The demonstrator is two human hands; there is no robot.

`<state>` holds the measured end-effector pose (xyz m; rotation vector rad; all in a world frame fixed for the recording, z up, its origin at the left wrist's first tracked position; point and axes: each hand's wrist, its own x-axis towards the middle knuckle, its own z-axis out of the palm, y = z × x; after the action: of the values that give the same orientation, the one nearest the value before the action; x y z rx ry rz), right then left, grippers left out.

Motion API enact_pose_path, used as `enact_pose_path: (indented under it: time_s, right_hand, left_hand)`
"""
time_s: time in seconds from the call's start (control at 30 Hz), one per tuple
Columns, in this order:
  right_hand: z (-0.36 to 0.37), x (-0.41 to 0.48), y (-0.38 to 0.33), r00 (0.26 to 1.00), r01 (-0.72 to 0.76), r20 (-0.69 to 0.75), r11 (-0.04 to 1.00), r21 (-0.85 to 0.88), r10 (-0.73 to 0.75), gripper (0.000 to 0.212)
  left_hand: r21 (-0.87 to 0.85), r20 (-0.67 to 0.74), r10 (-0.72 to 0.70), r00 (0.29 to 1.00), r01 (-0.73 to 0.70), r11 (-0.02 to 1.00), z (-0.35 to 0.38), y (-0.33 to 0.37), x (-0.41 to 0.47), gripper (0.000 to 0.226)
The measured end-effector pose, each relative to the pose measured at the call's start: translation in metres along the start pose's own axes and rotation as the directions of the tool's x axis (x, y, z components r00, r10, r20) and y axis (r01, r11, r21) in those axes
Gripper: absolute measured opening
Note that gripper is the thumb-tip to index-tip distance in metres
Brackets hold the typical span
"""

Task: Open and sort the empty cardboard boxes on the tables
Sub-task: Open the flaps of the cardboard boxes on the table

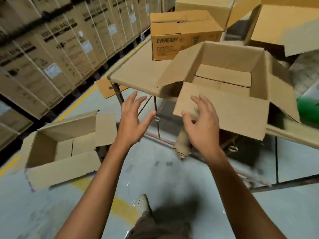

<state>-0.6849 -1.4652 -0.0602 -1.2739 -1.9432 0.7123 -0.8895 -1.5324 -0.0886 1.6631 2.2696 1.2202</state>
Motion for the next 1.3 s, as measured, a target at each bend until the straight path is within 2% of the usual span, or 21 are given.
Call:
enact_pose_path:
  time_s: [0.13, 0.27, 0.4, 0.67, 0.93, 1.07, 1.2, 1.3]
  right_hand:
    - [0.068, -0.017, -0.032, 0.994, 0.070, 0.082, 0.996, 0.046, -0.074, 0.056]
    - [0.130, -0.014, -0.065, 0.986, 0.075, 0.146, 0.995, 0.064, -0.083, 0.061]
    - [0.198, 0.001, -0.107, 0.965, 0.122, 0.222, 0.989, 0.081, -0.137, 0.062]
    - [0.298, 0.048, -0.167, 0.953, 0.182, 0.229, 0.979, 0.089, -0.198, 0.062]
    - [0.357, 0.132, -0.190, 0.969, 0.175, 0.164, 0.981, 0.078, -0.186, 0.059]
    - [0.383, 0.194, -0.190, 0.983, 0.119, 0.131, 0.989, 0.087, -0.130, 0.058]
    - [0.396, 0.266, -0.185, 0.995, 0.078, 0.056, 0.994, 0.075, -0.082, 0.057]
    - [0.395, 0.316, -0.178, 0.999, 0.036, -0.014, 0.998, 0.056, -0.036, 0.056]
  left_hand:
    - [-0.026, -0.102, -0.111, 0.989, 0.109, 0.994, -0.039, -0.051, -0.035, 0.050]
    - [-0.013, -0.102, -0.147, 0.984, 0.146, 0.989, -0.069, -0.106, -0.045, 0.052]
    - [-0.009, -0.133, -0.193, 0.972, 0.193, 0.981, -0.107, -0.165, -0.029, 0.054]
    - [0.044, -0.148, -0.170, 0.974, 0.178, 0.983, -0.168, -0.253, 0.031, 0.053]
    - [0.037, -0.130, -0.102, 0.986, 0.108, 0.994, -0.170, -0.314, 0.130, 0.054]
    - [0.045, -0.090, -0.061, 0.994, 0.066, 0.997, -0.152, -0.342, 0.205, 0.055]
    - [0.006, -0.012, -0.010, 1.000, 0.010, 1.000, -0.130, -0.355, 0.294, 0.054]
    - [0.011, 0.055, 0.080, 0.995, -0.081, 0.997, -0.111, -0.352, 0.360, 0.053]
